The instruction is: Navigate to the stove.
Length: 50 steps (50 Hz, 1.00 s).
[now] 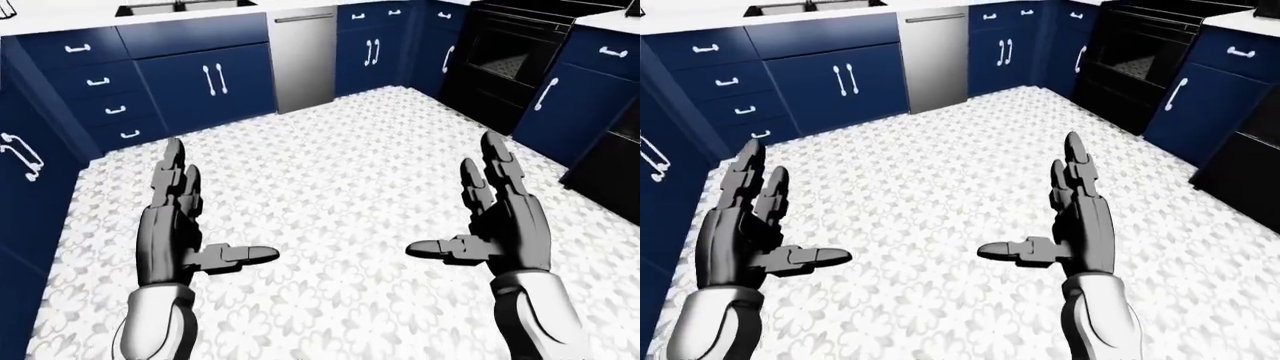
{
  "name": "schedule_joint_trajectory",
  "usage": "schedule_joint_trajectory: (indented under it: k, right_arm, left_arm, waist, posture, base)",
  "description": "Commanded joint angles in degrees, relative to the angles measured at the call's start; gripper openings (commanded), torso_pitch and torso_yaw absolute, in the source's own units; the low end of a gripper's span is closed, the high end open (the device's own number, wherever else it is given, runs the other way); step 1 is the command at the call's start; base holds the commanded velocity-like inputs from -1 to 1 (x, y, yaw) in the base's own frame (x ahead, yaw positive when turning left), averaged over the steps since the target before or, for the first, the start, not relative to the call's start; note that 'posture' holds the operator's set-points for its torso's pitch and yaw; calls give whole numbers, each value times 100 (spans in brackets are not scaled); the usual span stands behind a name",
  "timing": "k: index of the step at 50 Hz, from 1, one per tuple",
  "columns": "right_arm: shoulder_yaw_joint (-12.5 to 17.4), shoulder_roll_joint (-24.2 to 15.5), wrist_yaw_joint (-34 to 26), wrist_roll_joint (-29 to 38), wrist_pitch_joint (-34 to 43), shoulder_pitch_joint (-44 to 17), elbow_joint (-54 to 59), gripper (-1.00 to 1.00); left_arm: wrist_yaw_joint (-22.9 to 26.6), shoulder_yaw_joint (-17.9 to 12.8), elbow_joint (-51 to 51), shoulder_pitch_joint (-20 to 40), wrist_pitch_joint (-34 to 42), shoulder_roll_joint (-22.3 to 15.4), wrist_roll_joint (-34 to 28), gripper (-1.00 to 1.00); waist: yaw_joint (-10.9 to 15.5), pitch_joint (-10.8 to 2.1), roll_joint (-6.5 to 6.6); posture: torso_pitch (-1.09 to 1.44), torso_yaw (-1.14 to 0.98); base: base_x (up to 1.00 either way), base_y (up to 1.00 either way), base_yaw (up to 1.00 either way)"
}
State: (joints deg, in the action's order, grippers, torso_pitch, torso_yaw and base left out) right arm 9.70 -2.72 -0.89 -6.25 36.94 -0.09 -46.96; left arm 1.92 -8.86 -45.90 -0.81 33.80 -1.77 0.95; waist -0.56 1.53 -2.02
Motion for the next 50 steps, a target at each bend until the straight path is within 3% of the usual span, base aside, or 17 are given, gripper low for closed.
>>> schedule_joint_trajectory:
  k: [1,4,9,11,12,13,15,18,22,26,27,28,36,39,41,45,50]
  right_arm:
    - [-30,9,-2,32,-168,-62,-157,100]
    - [-21,17,-9,31,-167,-62,-154,100]
    - [-50,11,-17,121,-212,-56,-135,100]
    - [-42,19,-15,119,-181,-57,-164,100]
    - [-39,21,-12,119,-174,-60,-173,100]
    - [-41,24,-16,123,-201,-59,-145,100]
    - [-49,31,-21,132,-253,-41,-109,100]
    - [-31,27,-20,121,-234,-66,-104,100]
    - [-21,26,-16,110,-251,-74,-78,100]
    - [-56,26,-1,129,-233,-63,-102,100]
    - [-57,30,-4,128,-255,-63,-80,100]
    - [-53,29,-9,130,-273,-51,-69,100]
    - [-62,44,-5,118,-293,-40,-50,100]
    - [-73,45,14,115,-234,-53,-36,100]
    - [-149,57,14,158,-261,-34,44,100]
    - [-193,92,-32,37,-164,-36,-8,100]
    - [-221,64,-40,-65,-55,-93,-107,100]
  left_arm:
    - [6,-65,-180,93,-165,-59,21,100]
    - [8,-54,-199,85,-139,-58,21,100]
    - [11,-63,-189,86,-151,-62,21,100]
    - [10,-63,-194,77,-154,-59,24,100]
    - [10,-63,-192,80,-155,-60,24,100]
    - [11,-74,-192,80,-155,-60,29,100]
    - [9,-71,-172,85,-170,-62,24,100]
    - [11,-70,-155,96,-167,-65,24,100]
    - [6,-40,-135,85,-196,-59,6,100]
    - [8,-18,-185,78,-157,-59,-8,100]
    - [12,-23,-183,78,-159,-58,-4,100]
    - [15,-32,-179,78,-165,-56,1,100]
    - [17,-40,-131,76,-212,-52,-4,100]
    - [14,-15,-176,59,-181,-48,-15,100]
    - [20,-33,-115,67,-233,-50,-10,100]
    - [20,-49,-116,76,-223,-54,3,100]
    - [14,-42,-151,75,-179,-56,4,100]
  waist:
    - [26,-69,-75]
    - [-14,-77,59]
    - [37,77,350]
    - [43,53,583]
    - [57,-34,786]
    - [100,-24,653]
    - [68,57,642]
    - [55,-31,503]
    - [81,-13,254]
    - [39,-96,-263]
    - [1,-53,-44]
    - [37,-81,-111]
    - [37,59,351]
    - [67,-53,779]
    - [107,47,513]
    - [80,-46,192]
    - [90,-98,154]
  posture:
    - [0,0]
    - [0,0]
    - [0,0]
    - [0,0]
    - [0,0]
    - [0,0]
    - [0,0]
    - [0,0]
    - [0,0]
    - [0,0]
    - [0,0]
    - [0,0]
    - [0,0]
    - [0,0]
    - [0,0]
    - [0,0]
    - [0,0]
  base:
    - [0,0,-37]
    - [0,0,-38]
    - [0,0,-38]
    - [0,0,-38]
    - [0,0,-38]
    - [0,0,-38]
    - [0,0,-38]
    - [0,0,-37]
    - [0,0,-38]
    - [0,0,-38]
    - [0,0,-38]
    - [0,0,-38]
    - [0,0,-38]
    - [0,0,-27]
    - [0,0,0]
    - [0,0,0]
    - [0,0,0]
